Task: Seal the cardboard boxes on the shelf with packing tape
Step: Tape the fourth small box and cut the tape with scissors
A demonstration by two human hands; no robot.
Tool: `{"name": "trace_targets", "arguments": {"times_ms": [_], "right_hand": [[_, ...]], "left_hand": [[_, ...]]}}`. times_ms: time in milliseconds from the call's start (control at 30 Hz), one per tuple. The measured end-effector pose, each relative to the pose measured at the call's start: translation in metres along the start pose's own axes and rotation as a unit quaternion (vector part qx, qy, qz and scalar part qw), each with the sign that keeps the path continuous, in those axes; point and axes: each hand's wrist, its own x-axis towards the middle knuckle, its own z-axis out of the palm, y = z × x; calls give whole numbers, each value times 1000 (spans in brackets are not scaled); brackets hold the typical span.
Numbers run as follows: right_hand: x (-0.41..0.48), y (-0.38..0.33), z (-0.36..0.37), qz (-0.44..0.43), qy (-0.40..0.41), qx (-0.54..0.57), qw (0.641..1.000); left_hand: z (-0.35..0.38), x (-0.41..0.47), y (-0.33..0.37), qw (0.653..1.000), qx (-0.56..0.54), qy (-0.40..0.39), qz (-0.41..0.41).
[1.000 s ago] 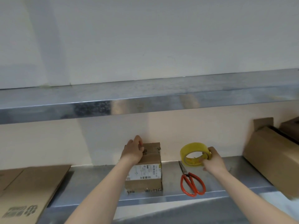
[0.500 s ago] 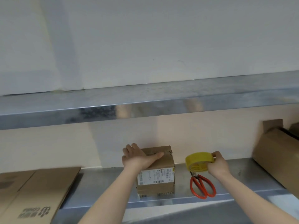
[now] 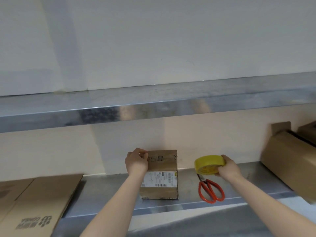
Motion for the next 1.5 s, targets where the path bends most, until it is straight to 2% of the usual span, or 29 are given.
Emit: {"name": "trace_targets", "arguments": {"times_ms": [67, 167, 233, 433, 533, 567, 633, 700, 767, 833, 900, 967, 1000, 1067, 1133, 1200, 1367, 1500], "right_hand": [[2, 1, 1, -9, -13, -15, 1000], [6, 5, 1, -8, -35, -28, 999], [7, 9, -1, -12, -54, -30, 998], [13, 17, -13, -49, -133, -65, 988], [18, 15, -24, -83, -179, -108, 974], [20, 14, -26, -88, -194, -107, 971], [22, 13, -28, -87, -219, -91, 968], [23, 15, -27, -97, -230, -81, 965], [24, 14, -26, -102, -234, -75, 964], [25, 13, -26, -94, -242, -59, 964], [25, 11, -29, -99, -244, -54, 963], [24, 10, -33, -106, -243, -47, 963], [23, 10, -34, -107, -242, -45, 963], [23, 12, -37, -109, -242, -50, 963], [22, 16, -39, -114, -246, -54, 961], [23, 21, -40, -124, -254, -72, 957], [23, 25, -45, -167, -285, -108, 938], [33, 30, -47, -198, -332, -130, 913]], "left_hand": [[2, -8, 4, 994, 103, 8, 36], [7, -26, 16, 938, 326, 45, 108], [9, -32, 28, 914, 381, 46, 129], [26, -45, 57, 909, 413, -44, -4], [33, -53, 63, 933, 354, -29, -61], [36, -55, 61, 942, 330, -5, -58], [45, -61, 51, 957, 274, 93, -4], [57, -71, 43, 951, 213, 213, 70], [71, -86, 42, 928, 154, 325, 98], [85, -112, 50, 914, 120, 370, 114], [105, -137, 57, 921, 100, 335, 174], [128, -157, 57, 950, 88, 238, 179], [138, -164, 56, 970, 64, 187, 144], [152, -174, 59, 993, -44, 105, 18], [155, -176, 68, 975, -177, 52, -122], [158, -170, 75, 936, -280, 40, -211], [154, -154, 89, 860, -428, 15, -279], [153, -149, 95, 855, -434, 2, -283]]}}
